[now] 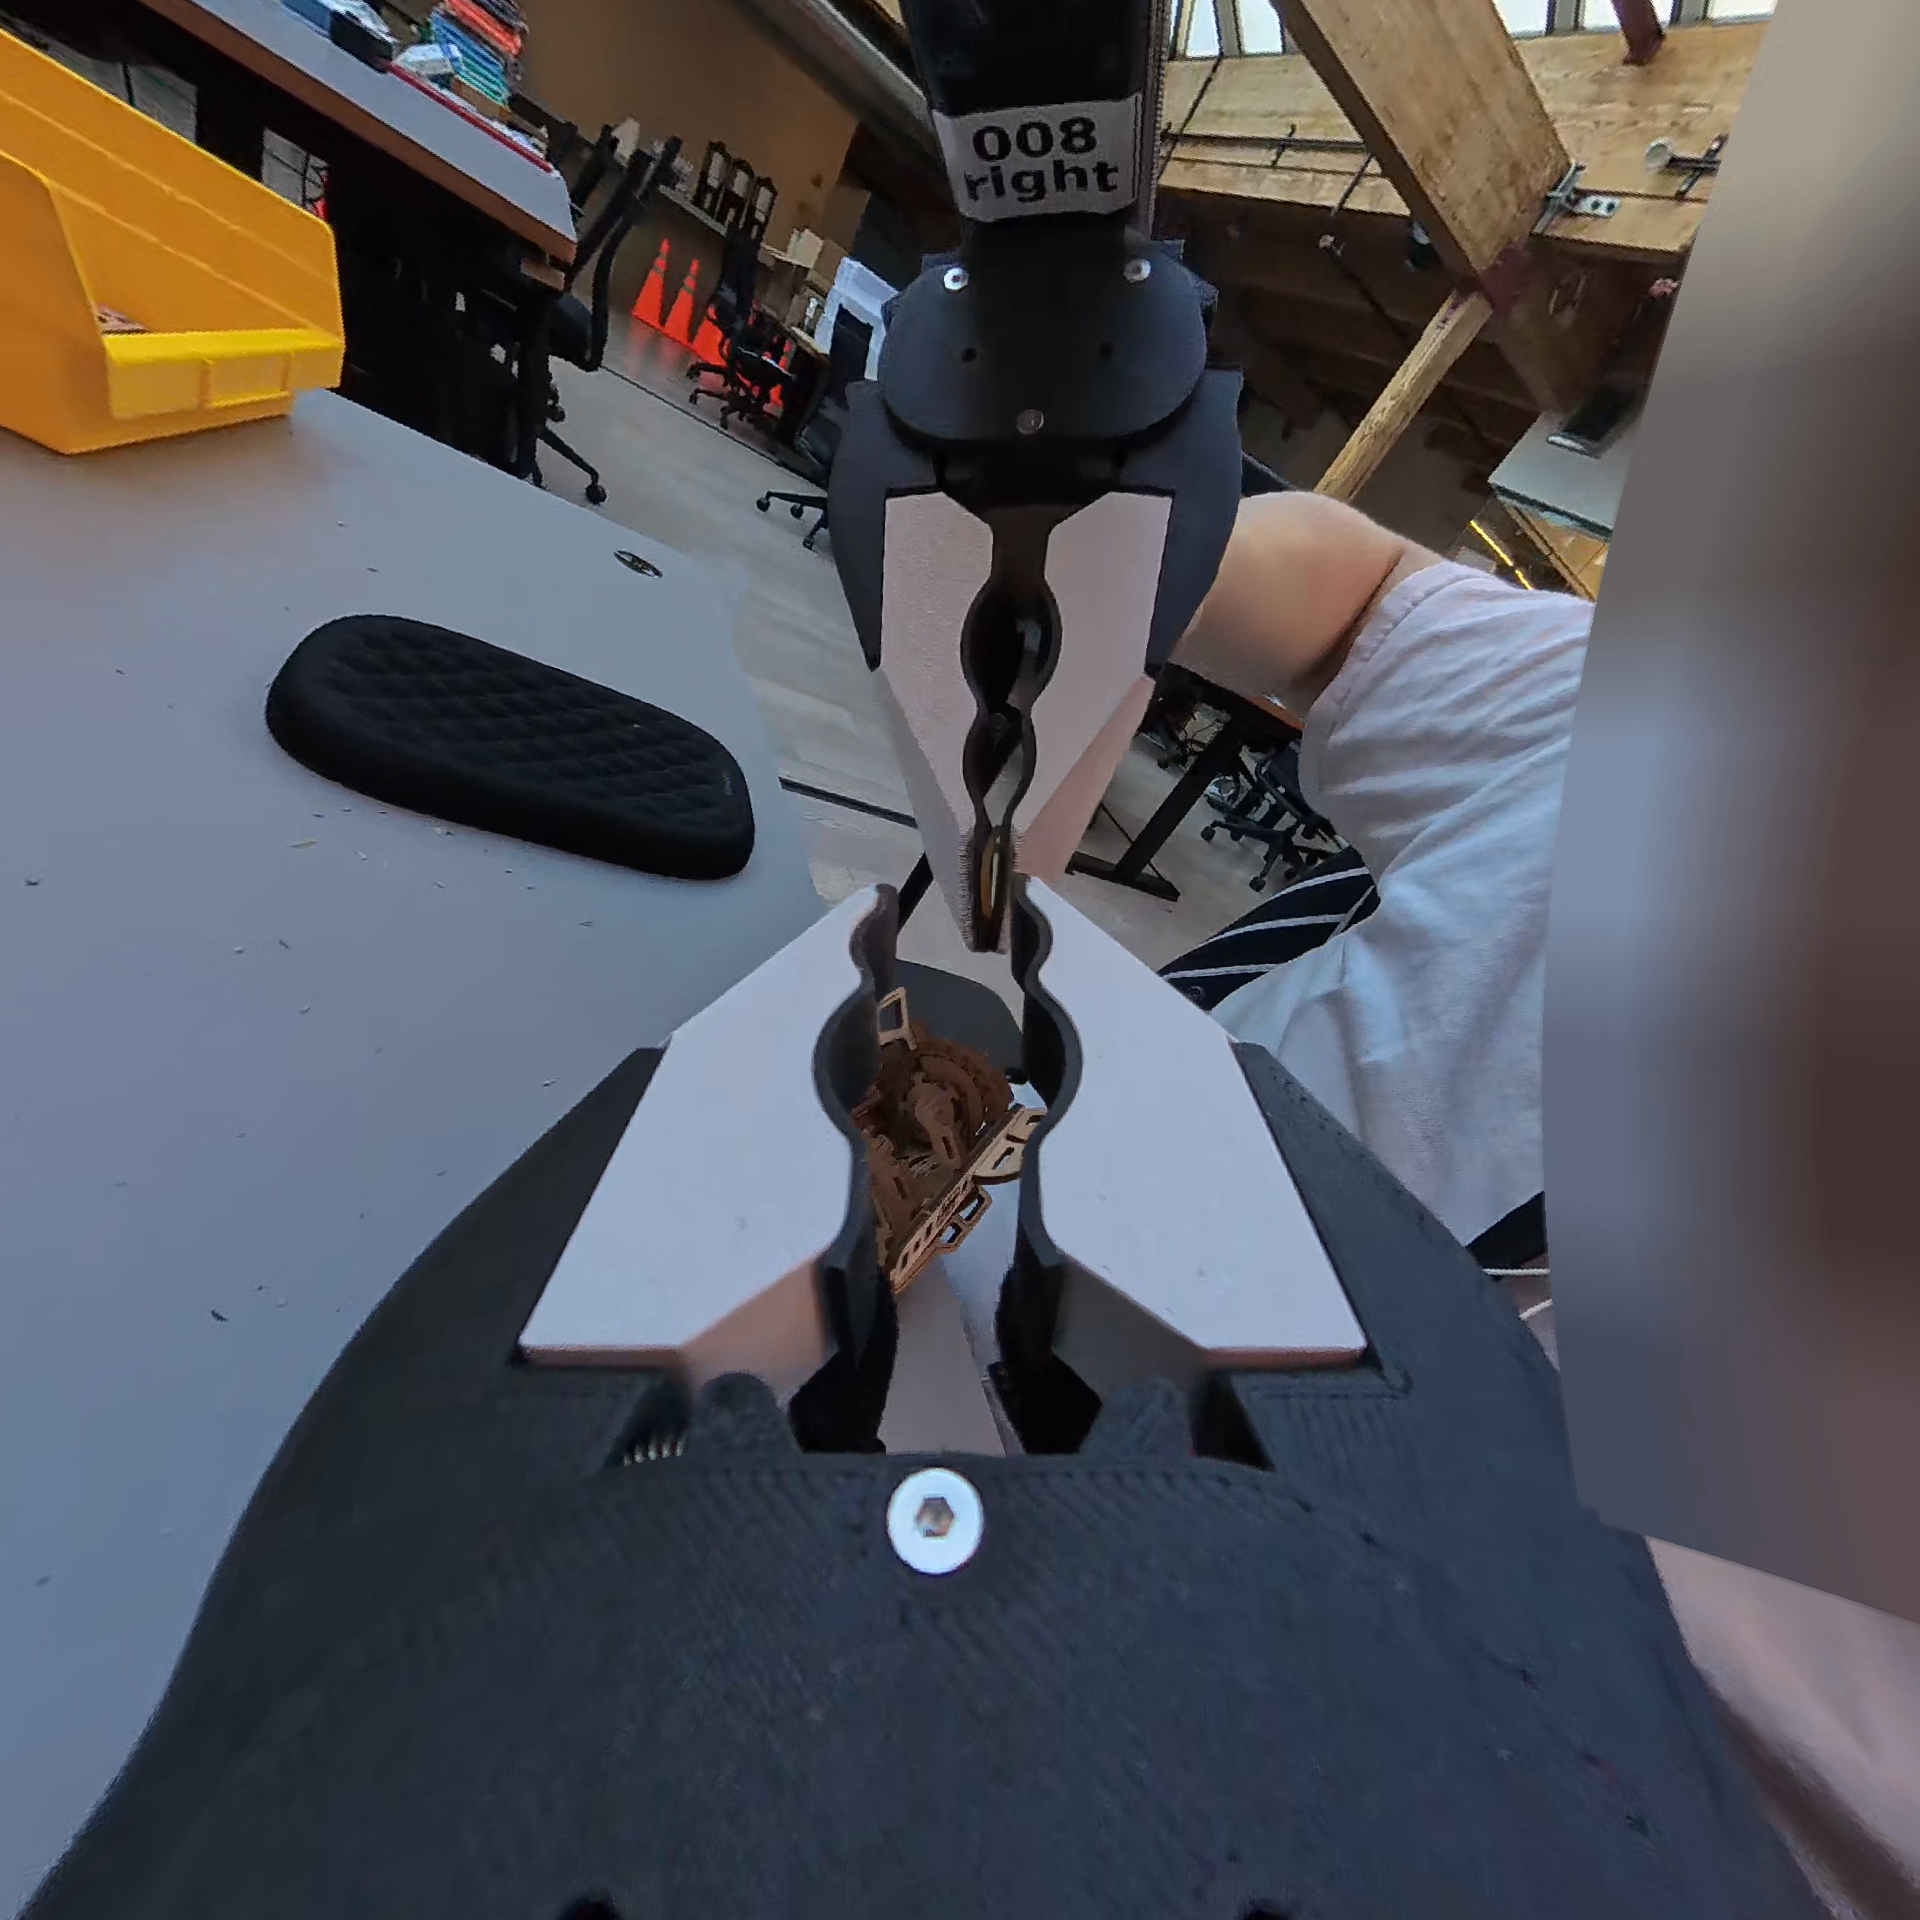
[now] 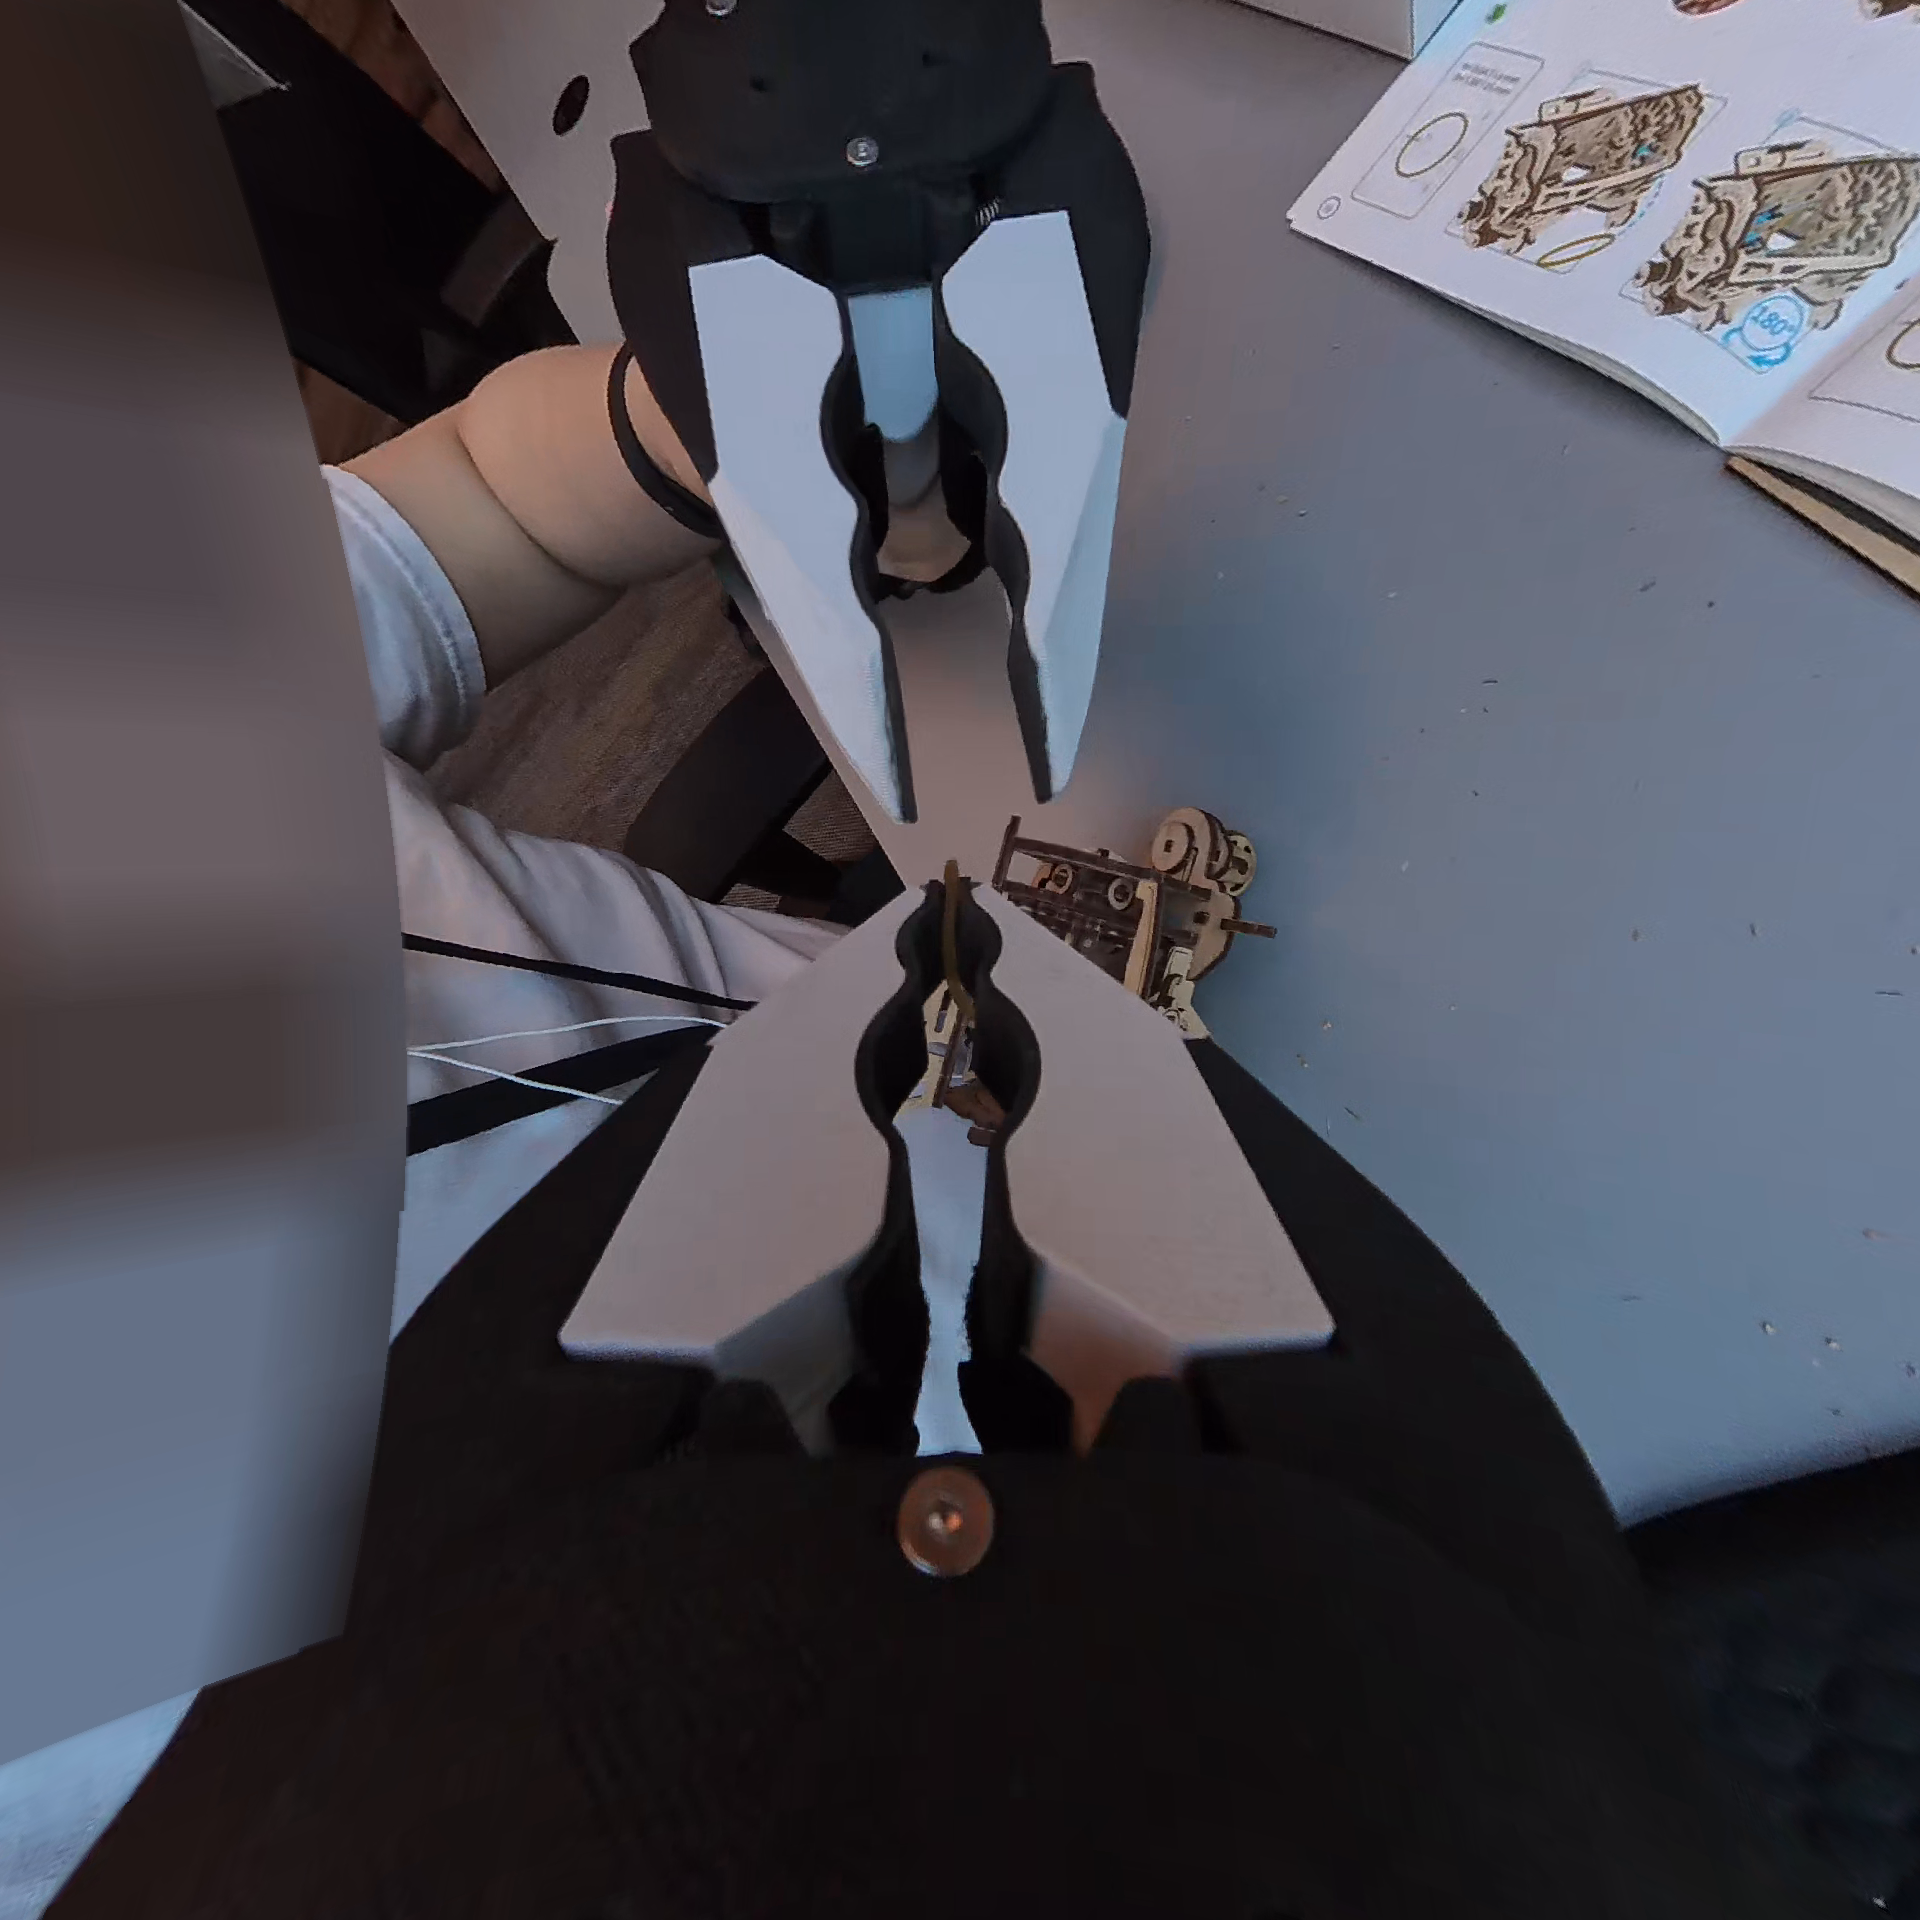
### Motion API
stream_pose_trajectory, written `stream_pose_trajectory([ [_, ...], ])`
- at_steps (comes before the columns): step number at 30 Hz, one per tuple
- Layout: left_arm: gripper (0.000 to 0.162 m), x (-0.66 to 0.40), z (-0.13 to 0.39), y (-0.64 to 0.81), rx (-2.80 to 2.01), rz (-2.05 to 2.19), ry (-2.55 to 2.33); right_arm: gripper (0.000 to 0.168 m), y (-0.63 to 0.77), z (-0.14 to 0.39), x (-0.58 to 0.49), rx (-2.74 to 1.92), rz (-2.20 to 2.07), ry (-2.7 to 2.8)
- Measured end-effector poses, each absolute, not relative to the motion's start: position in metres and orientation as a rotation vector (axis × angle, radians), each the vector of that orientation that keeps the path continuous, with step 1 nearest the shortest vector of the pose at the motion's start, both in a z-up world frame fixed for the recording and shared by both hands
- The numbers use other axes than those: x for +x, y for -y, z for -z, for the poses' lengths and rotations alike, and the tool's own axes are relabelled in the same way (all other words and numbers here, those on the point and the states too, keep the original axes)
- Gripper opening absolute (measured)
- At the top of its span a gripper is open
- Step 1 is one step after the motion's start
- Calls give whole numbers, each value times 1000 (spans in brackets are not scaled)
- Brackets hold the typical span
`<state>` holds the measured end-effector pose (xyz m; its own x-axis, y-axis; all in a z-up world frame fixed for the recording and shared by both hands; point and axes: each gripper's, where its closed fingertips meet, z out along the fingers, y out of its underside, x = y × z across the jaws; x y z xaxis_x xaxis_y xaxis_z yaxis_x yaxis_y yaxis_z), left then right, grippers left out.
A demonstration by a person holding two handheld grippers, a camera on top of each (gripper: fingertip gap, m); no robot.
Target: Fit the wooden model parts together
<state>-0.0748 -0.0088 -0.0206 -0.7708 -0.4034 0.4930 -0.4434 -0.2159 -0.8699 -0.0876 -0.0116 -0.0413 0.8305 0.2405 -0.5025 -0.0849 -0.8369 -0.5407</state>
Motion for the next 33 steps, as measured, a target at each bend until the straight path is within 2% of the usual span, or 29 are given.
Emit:
stream_pose_trajectory([
  [9, 8, -77, 24, 24, 976, -2119, 2016, 0, 14, 44, -87, -2465, -723, 170],
  [11, 1, -77, 24, 24, 969, -2119, 2032, 0, 14, 45, -88, -2466, -720, 175],
  [18, 0, -76, 27, 21, 992, -2112, 2098, 0, 14, 47, -85, -2469, -715, 157],
  [24, 0, -74, 24, 17, 1063, -2108, 1931, 0, 10, 40, -79, -2394, -633, 173],
  [25, 0, -73, 24, 18, 1078, -2104, 1898, 1, 9, 39, -77, -2377, -594, 196],
  [29, 0, -68, 22, 15, 1167, -2095, 1792, 30, 11, 46, -65, -2321, -269, 369],
  [33, 0, -61, 27, 12, 1263, -2066, 1743, 35, 3, 32, -50, -2091, 167, 509],
])
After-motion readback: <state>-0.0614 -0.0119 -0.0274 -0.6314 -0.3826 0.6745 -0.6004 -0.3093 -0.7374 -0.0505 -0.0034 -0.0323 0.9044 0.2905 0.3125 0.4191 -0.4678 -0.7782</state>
